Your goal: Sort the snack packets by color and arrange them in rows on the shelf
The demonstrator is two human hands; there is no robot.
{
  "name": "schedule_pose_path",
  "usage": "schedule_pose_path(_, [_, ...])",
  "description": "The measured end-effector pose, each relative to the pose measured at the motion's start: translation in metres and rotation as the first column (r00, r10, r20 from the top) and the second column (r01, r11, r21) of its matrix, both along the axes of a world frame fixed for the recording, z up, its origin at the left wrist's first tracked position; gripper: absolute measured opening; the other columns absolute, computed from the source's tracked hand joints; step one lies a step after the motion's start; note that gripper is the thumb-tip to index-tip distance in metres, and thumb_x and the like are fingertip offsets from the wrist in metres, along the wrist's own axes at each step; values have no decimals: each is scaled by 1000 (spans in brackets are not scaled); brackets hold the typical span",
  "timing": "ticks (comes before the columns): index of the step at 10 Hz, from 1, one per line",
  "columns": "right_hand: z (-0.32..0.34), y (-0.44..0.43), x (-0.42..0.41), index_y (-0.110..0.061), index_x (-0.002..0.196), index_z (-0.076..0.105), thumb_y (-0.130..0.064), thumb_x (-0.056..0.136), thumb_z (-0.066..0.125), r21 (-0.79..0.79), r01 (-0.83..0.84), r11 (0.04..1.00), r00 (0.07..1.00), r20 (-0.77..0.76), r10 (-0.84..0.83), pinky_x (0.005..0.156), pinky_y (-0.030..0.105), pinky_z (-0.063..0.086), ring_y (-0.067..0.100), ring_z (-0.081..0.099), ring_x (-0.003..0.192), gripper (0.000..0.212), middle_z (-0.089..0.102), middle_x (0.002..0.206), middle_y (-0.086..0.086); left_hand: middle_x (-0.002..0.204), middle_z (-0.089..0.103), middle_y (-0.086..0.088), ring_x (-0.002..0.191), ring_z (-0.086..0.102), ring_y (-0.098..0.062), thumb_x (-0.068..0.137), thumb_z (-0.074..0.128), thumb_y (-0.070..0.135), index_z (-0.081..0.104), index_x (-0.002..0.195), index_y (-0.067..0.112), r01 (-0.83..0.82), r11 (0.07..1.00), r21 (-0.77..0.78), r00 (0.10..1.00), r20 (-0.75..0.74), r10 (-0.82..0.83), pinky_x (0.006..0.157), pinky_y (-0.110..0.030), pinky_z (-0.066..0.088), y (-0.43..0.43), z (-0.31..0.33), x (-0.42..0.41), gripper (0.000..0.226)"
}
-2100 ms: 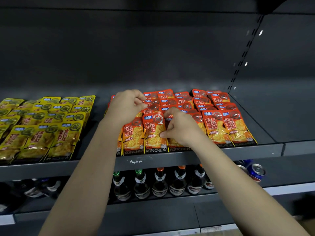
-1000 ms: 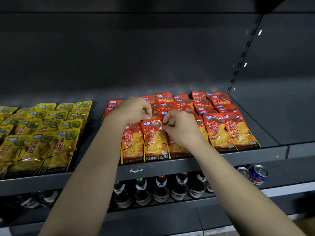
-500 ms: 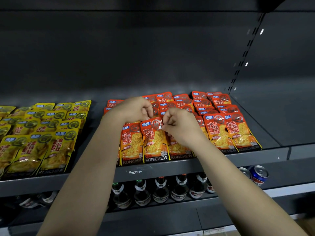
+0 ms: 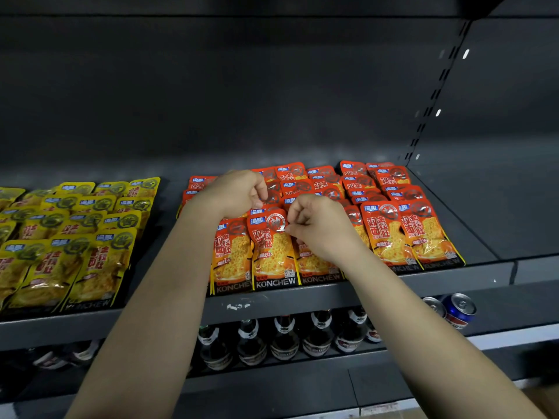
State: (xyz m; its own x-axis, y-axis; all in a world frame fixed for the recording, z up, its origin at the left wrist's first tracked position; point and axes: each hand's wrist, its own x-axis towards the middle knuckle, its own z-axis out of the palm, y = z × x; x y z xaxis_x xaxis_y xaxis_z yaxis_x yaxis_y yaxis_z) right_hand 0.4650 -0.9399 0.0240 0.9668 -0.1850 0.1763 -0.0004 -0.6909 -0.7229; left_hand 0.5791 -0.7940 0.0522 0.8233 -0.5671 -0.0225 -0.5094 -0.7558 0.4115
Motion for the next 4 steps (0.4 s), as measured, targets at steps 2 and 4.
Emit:
schedule_pose_path(2, [0,0,0,-20,74,58,-4,80,73,10,-8,1000,1000,-9,8,67,32,56,21,67,70,23,67,77,6,83,63,11,89,60,-11,89,68,17,61,91,27,-26,998,55,998,53,23,88,-36,48,-1,1,-3,12])
schedule_pose_path(4, [5,0,-5,-23,78,60,-15,80,75,-48,24,999,1000,-11,-25,54,7,37,-3,54,62,17,60,70,-12,101,66,5,96,60,-15,92,62,27,64,103,24,-51,999,15,986,162,48,91,-41,50,4,1,-13,11])
